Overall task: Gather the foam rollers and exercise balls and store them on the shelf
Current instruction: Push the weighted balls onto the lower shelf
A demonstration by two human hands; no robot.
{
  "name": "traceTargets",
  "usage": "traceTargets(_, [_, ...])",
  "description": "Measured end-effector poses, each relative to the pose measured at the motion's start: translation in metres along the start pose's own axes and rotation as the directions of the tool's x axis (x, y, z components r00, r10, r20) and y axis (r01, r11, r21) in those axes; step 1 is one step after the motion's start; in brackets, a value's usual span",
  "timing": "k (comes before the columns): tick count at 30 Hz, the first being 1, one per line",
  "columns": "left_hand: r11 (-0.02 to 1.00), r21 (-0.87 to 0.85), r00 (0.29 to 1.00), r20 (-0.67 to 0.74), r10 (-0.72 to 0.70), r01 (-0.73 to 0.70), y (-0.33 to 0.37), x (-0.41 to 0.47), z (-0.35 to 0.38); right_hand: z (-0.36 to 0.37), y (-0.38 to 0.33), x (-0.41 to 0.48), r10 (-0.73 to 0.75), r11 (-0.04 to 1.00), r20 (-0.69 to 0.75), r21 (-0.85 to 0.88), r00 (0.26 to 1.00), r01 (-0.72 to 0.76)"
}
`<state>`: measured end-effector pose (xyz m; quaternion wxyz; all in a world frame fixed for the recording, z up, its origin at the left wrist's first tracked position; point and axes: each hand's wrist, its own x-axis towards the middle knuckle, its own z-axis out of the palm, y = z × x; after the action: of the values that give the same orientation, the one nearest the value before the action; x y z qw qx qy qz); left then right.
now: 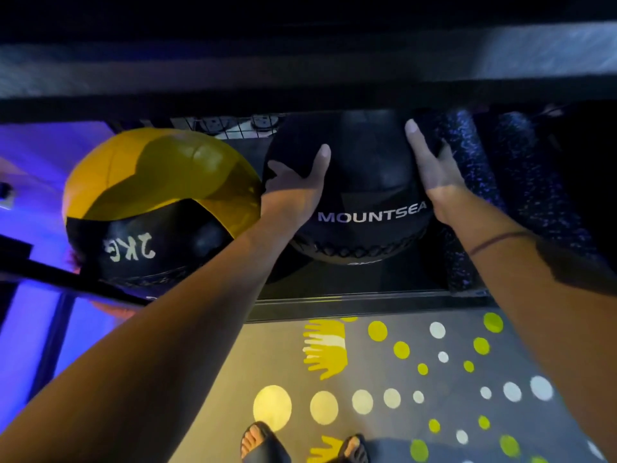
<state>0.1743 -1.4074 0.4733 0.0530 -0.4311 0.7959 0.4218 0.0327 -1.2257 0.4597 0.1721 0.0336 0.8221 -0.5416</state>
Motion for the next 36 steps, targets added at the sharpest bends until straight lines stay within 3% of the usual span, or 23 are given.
traceTargets(3, [1.0,-0.001,0.999,-0.034,-0.02,0.02,0.003,-0.006,0.004,-0.001,0.0,-0.004,0.013,0.999,-0.022,0.04,1.0,-0.012])
traceTargets(7, [0.966,-0.244,0.995,-0.017,-0.096,0.089,-0.002,-0.017,0.006,-0.012,0.021,-0.004,0.084,0.976,0.022,0.201,0.996,-0.086])
traceTargets(11, [0.943,-0.333,0.995,-0.084,-0.051,0.021,-0.013,-0.023,0.015,-0.012,0.053,0.005,0.156,0.938,0.09,0.299,0.984,-0.177])
traceTargets(15, [0.913,-0.405,0.997,-0.072,0.021,-0.049,-0.015,-0.023,0.012,-0.018,0.046,-0.011,0.209,0.935,0.05,0.282,0.977,-0.215])
traceTargets(19, [0.958,-0.285,0.999,0.038,-0.034,0.044,-0.024,-0.034,0.014,-0.023,0.054,-0.034,0.208,0.96,0.002,0.192,0.978,-0.205])
traceTargets(26, [0.966,-0.238,0.993,0.091,-0.078,0.098,-0.017,-0.044,0.001,-0.027,0.035,-0.046,0.231,0.968,0.015,0.099,0.973,-0.231])
traceTargets(31, [0.975,-0.199,0.994,0.075,-0.084,0.097,-0.025,-0.043,0.01,-0.026,0.038,-0.063,0.212,0.976,-0.104,0.075,0.972,-0.205])
traceTargets(34, [0.967,-0.229,0.991,0.088,-0.098,0.115,-0.021,-0.041,0.006,-0.029,0.055,-0.09,0.114,0.989,-0.237,0.116,0.965,-0.089])
traceTargets(36, [0.98,-0.19,0.998,0.014,-0.057,0.059,-0.016,-0.049,0.004,-0.038,0.075,-0.119,0.078,0.981,-0.301,0.193,0.95,-0.019])
